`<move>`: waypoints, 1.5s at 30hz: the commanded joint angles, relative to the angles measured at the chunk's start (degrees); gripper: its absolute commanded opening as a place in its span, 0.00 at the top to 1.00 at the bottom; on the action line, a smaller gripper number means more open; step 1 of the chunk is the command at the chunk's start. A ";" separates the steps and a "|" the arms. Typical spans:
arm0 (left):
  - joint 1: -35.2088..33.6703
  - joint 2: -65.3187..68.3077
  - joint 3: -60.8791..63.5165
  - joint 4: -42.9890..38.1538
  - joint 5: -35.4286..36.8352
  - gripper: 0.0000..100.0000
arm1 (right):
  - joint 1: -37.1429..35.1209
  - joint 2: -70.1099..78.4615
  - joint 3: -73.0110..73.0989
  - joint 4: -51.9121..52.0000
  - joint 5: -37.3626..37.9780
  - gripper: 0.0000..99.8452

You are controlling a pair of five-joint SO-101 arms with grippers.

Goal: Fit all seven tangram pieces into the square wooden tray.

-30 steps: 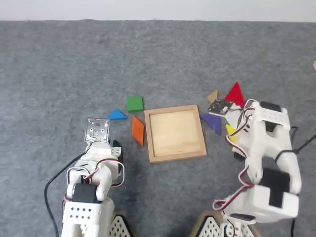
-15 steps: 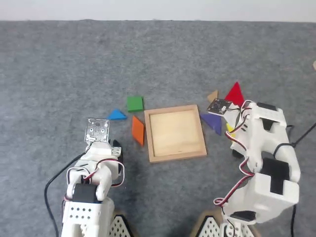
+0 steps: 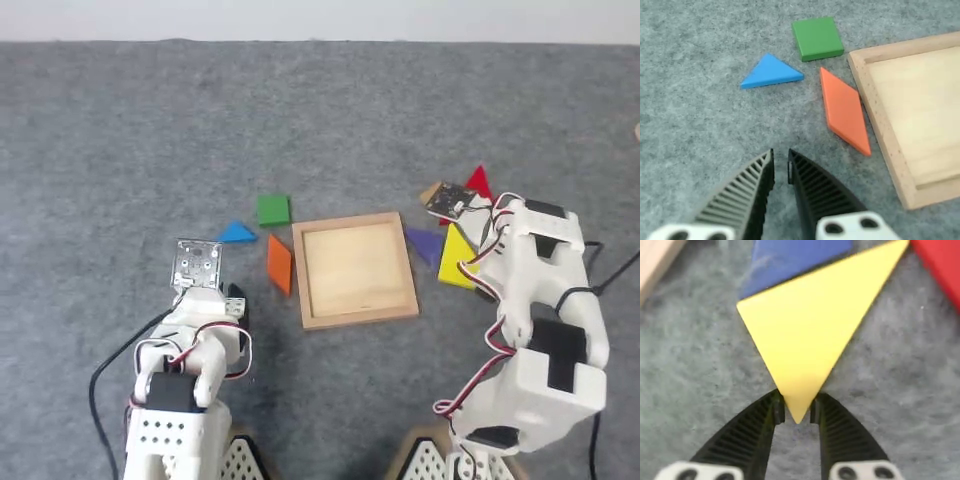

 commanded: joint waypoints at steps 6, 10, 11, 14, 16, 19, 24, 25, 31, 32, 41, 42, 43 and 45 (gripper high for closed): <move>-0.44 -0.79 -1.01 0.18 0.53 0.95 | -3.56 -0.40 -4.84 9.71 -12.75 0.94; -0.44 -0.79 -1.01 0.18 0.53 0.95 | -6.11 -3.74 -11.78 17.80 -24.09 0.94; -0.44 -0.79 -1.01 0.18 0.53 0.95 | -6.64 -4.62 -13.27 18.77 -26.20 0.94; -0.44 -0.79 -1.01 0.18 0.53 0.95 | -8.66 -5.93 -16.18 20.00 -31.03 0.94; -0.44 -0.79 -1.01 0.18 0.53 0.95 | -9.98 -6.02 -16.53 20.00 -33.05 0.92; -0.44 -0.79 -1.01 0.18 0.53 0.95 | -11.30 -6.02 -16.35 19.38 -34.81 0.86; -0.44 -0.79 -1.01 0.18 0.53 0.95 | -10.95 -6.46 -17.05 19.38 -36.92 0.83; -0.44 -0.79 -1.01 0.18 0.53 0.95 | -11.03 -6.11 -17.67 19.30 -37.10 0.83; -0.44 -0.79 -1.01 0.18 0.53 0.95 | -13.58 -2.77 -18.02 13.76 -39.74 0.82; -0.44 -0.79 -1.01 0.18 0.53 0.95 | -13.93 -1.54 -18.11 12.26 -41.23 0.82; -0.44 -0.79 -1.01 0.18 0.53 0.95 | -18.86 11.30 -21.01 2.77 -46.59 0.82; -0.44 -0.79 -1.01 0.18 0.53 0.95 | -18.77 12.62 -21.80 3.30 -46.59 0.82; -0.44 -0.79 -1.01 0.18 0.53 0.95 | -18.42 13.85 -22.77 4.44 -46.59 0.82; -0.44 -0.79 -1.01 0.18 0.53 0.95 | -17.19 15.69 -24.18 7.43 -46.59 0.82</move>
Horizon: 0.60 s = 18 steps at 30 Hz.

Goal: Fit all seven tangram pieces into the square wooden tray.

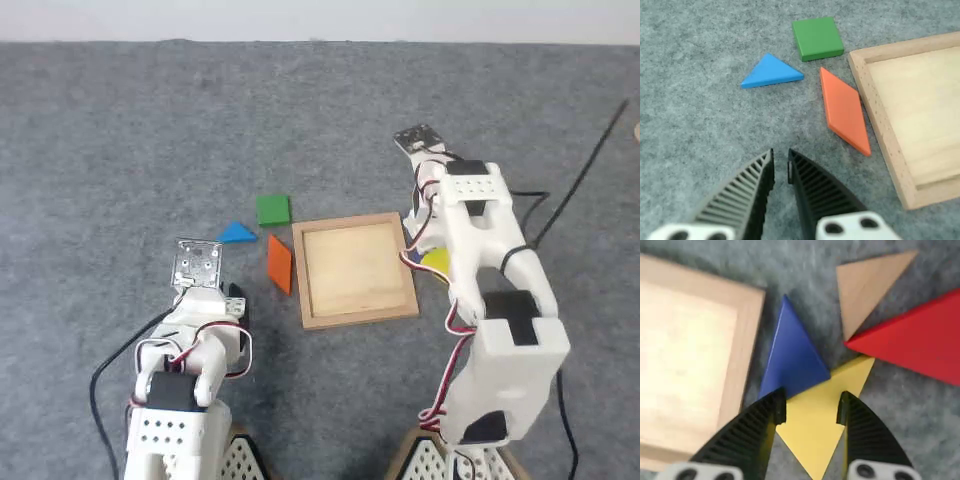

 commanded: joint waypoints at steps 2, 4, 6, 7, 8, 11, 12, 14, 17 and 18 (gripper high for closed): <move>-0.44 -0.79 -1.01 0.18 0.53 0.95 | 2.33 4.44 -3.87 4.97 -0.18 0.83; -0.44 -0.79 -1.01 0.18 0.53 0.95 | 4.09 4.44 -3.96 6.73 0.44 0.83; -0.44 -0.79 -1.01 0.18 0.53 0.95 | 5.49 4.44 -3.87 8.13 3.34 0.83; -0.44 -0.79 -1.01 0.18 0.53 0.95 | 6.11 4.44 -3.87 8.84 4.40 0.83; -0.44 -0.79 -1.01 0.18 0.53 0.95 | 6.90 4.44 -3.78 9.36 5.36 0.83; -0.44 -0.79 -1.01 0.18 0.53 0.95 | 9.19 4.35 -3.87 9.80 6.95 0.83; -0.44 -0.79 -1.01 0.18 0.53 0.95 | 9.80 4.35 -4.04 9.80 7.56 0.83; -0.44 -0.79 -1.01 0.18 0.53 0.95 | 11.12 4.09 -4.04 9.89 8.53 0.83; -0.44 -0.79 -1.01 0.18 0.53 0.95 | 12.70 1.27 -3.87 9.98 8.79 0.83; -0.44 -0.79 -1.01 0.18 0.53 0.95 | 13.23 -0.40 -3.78 9.98 8.70 0.83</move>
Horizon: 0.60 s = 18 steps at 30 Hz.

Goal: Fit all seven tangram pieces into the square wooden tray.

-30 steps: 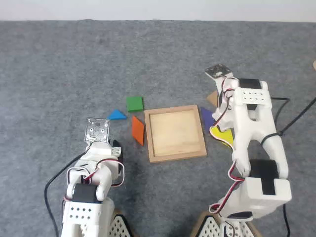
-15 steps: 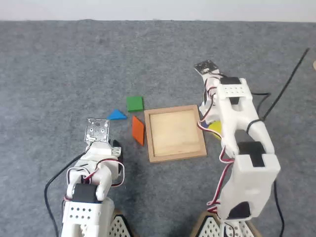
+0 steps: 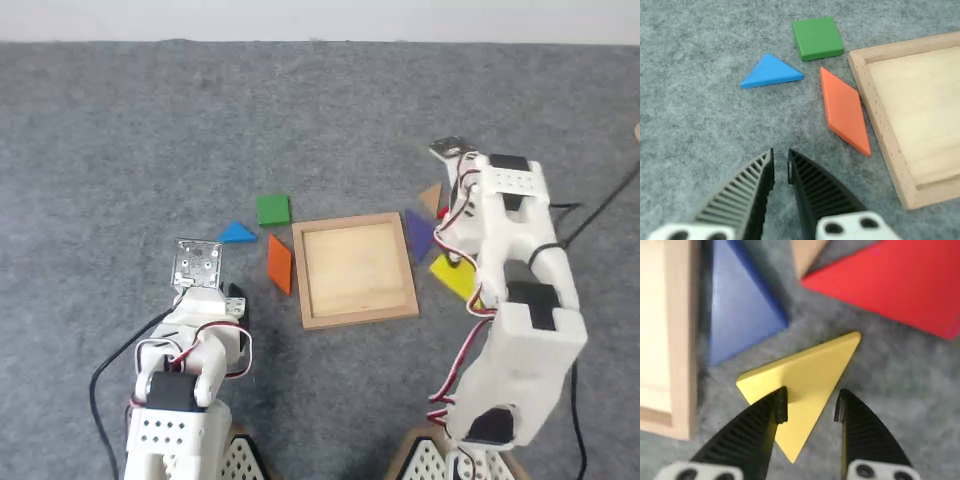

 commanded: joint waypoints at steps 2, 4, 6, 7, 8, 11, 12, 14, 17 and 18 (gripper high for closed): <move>-0.44 -0.79 -1.01 0.18 0.53 0.95 | 3.21 -7.16 -0.44 1.10 0.53 0.83; -0.44 -0.79 -1.01 0.18 0.53 0.95 | 2.59 -10.51 -0.44 3.21 0.44 0.83; -0.44 -0.79 -1.01 0.18 0.53 0.95 | 0.31 -13.32 -0.44 4.97 -1.41 0.82; -0.44 -0.79 -1.01 0.18 0.44 0.95 | -0.84 -14.20 -0.35 5.49 -2.29 0.82; -0.44 -0.79 -1.01 0.18 0.53 0.95 | -2.24 -14.99 0.09 5.49 -2.81 0.82; -0.44 -0.79 -1.01 0.18 0.53 0.95 | -6.29 -15.96 2.99 3.82 -4.75 0.82; -0.44 -0.79 -1.01 0.18 0.53 0.95 | -7.60 -15.87 4.31 2.77 -6.07 0.82; -0.44 -0.79 -1.01 0.18 0.53 0.95 | -9.27 -15.87 7.74 -0.13 -7.91 0.76; -0.44 -0.79 -1.01 0.18 0.53 0.95 | -9.98 -15.69 11.78 -3.30 -8.09 0.63; -0.44 -0.79 -1.01 0.18 0.53 0.95 | -9.98 -15.60 12.84 -4.00 -8.26 0.60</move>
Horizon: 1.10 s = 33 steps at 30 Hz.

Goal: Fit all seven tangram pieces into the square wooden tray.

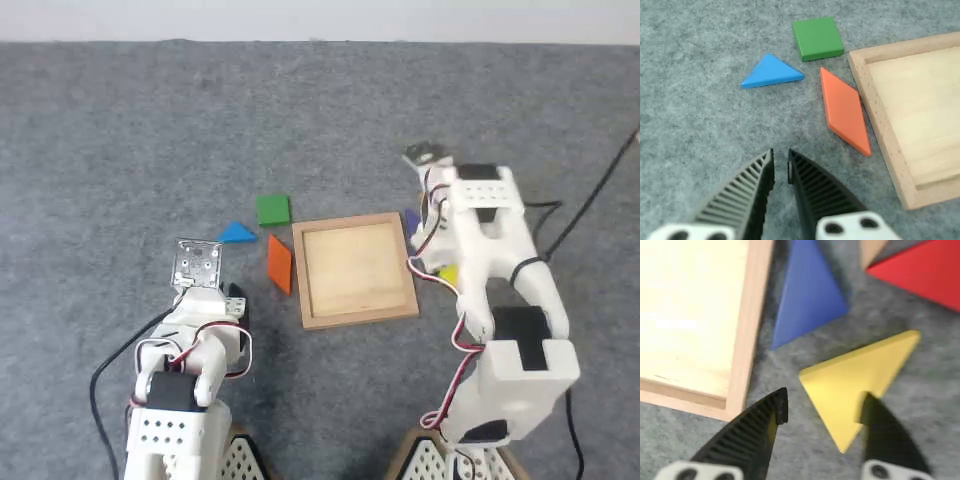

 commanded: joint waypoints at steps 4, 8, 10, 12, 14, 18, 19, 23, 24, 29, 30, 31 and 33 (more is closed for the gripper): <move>-0.44 -0.79 -1.01 0.18 0.53 0.95 | 0.40 -3.82 4.22 -5.58 -4.13 0.60; -0.44 -0.79 -1.01 0.18 0.53 0.95 | 1.98 -3.38 4.57 -7.69 -6.15 0.66; -0.44 -0.79 -1.01 0.18 0.53 0.95 | 2.24 -3.12 4.84 -8.84 -6.24 0.67; -0.44 -0.79 -1.01 0.18 0.53 0.95 | 2.42 -2.24 4.92 -9.89 -6.51 0.68; -0.44 -0.79 -1.01 0.18 0.53 0.95 | 2.42 -0.75 5.01 -11.12 -8.35 0.68; -0.44 -0.79 -1.01 0.18 0.53 0.95 | 2.24 2.59 3.87 -11.21 -9.23 0.68; -0.44 -0.79 -1.01 0.18 0.53 0.95 | 2.33 3.21 3.43 -11.12 -9.32 0.68; -0.44 -0.79 -1.01 0.18 0.53 0.95 | 2.33 4.00 2.99 -10.95 -9.41 0.68; -0.44 -0.79 -1.01 0.18 0.53 0.95 | 2.33 4.00 2.99 -10.77 -9.41 0.68; -0.44 -0.79 -1.01 0.18 0.53 0.95 | 2.33 4.09 3.08 -10.68 -9.41 0.69; -0.44 -0.79 -1.01 0.18 0.53 0.95 | 2.33 4.09 3.16 -10.51 -9.41 0.71; -0.44 -0.79 -1.01 0.18 0.53 0.95 | 2.33 4.18 3.08 -9.89 -9.41 0.74; -0.44 -0.79 -1.01 0.18 0.53 0.95 | 2.24 4.35 3.08 -9.27 -9.41 0.82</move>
